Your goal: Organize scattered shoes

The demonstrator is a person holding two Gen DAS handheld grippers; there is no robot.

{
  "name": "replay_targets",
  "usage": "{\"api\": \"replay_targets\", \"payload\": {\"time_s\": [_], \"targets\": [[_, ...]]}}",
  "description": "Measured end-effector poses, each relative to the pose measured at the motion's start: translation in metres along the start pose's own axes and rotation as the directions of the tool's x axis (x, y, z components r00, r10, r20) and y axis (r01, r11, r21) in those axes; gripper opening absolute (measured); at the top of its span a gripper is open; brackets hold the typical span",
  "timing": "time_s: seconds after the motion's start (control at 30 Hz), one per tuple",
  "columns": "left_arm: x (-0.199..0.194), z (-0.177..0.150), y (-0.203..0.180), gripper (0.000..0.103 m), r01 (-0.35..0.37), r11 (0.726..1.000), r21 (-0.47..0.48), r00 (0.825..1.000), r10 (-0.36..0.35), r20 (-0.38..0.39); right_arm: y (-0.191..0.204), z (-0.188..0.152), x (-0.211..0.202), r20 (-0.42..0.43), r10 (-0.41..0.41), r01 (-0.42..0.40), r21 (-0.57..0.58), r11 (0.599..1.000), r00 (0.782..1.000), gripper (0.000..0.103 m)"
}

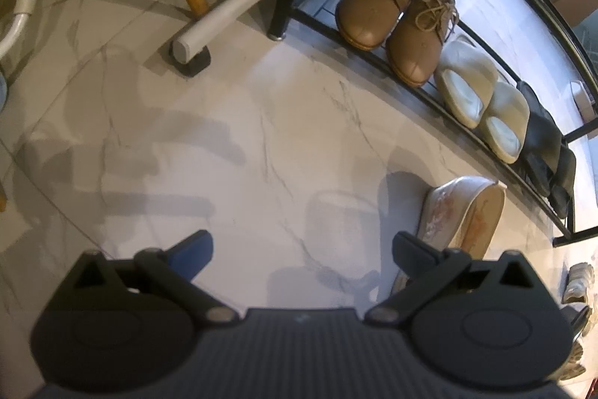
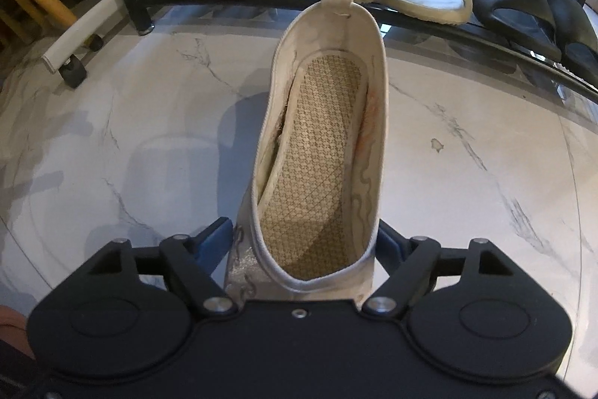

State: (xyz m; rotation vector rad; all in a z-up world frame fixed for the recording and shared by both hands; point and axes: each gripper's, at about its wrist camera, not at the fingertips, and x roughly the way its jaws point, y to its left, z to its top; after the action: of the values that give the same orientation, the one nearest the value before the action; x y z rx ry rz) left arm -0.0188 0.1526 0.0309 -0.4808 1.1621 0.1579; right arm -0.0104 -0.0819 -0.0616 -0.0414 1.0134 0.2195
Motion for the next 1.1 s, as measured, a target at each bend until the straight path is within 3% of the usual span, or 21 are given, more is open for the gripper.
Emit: {"api": "replay_targets", "payload": {"time_s": [0.17, 0.4, 0.67, 0.8, 0.9, 1.0, 1.1], "targets": [[-0.001, -0.001, -0.002, 0.102, -0.016, 1.0, 0.014, 1.0, 0.016, 0.016, -0.005, 0.007, 0.005, 0.025, 0.033, -0.035, 0.071, 0.997, 0.999, 0.072], [0.003, 0.0, -0.004, 0.102, -0.023, 0.999, 0.029, 1.0, 0.023, 0.009, 0.0, 0.02, 0.016, 0.056, 0.056, -0.061, 0.084, 0.995, 0.997, 0.066], [0.013, 0.0, -0.009, 0.102, -0.031, 0.997, 0.066, 0.999, 0.032, -0.018, 0.004, 0.028, 0.026, 0.121, 0.154, -0.167, 0.101, 0.981, 0.981, 0.065], [0.015, 0.0, -0.009, 0.102, -0.037, 0.997, 0.066, 0.999, 0.039, -0.02, 0.003, 0.029, 0.024, 0.123, 0.167, -0.182, 0.119, 0.976, 0.978, 0.069], [0.016, 0.001, -0.009, 0.102, -0.035, 0.997, 0.063, 0.999, 0.036, -0.014, 0.006, 0.033, 0.015, 0.123, 0.147, -0.162, 0.114, 0.98, 0.981, 0.094], [0.011, -0.001, -0.015, 0.102, -0.018, 0.995, 0.099, 0.999, 0.015, 0.03, 0.012, 0.038, -0.005, 0.142, 0.125, -0.139, 0.096, 0.986, 0.982, 0.099], [0.007, -0.003, -0.021, 0.102, 0.004, 0.99, 0.138, 0.998, -0.011, 0.055, 0.009, 0.04, -0.025, 0.147, 0.121, -0.143, 0.149, 0.979, 0.982, 0.099]]}}
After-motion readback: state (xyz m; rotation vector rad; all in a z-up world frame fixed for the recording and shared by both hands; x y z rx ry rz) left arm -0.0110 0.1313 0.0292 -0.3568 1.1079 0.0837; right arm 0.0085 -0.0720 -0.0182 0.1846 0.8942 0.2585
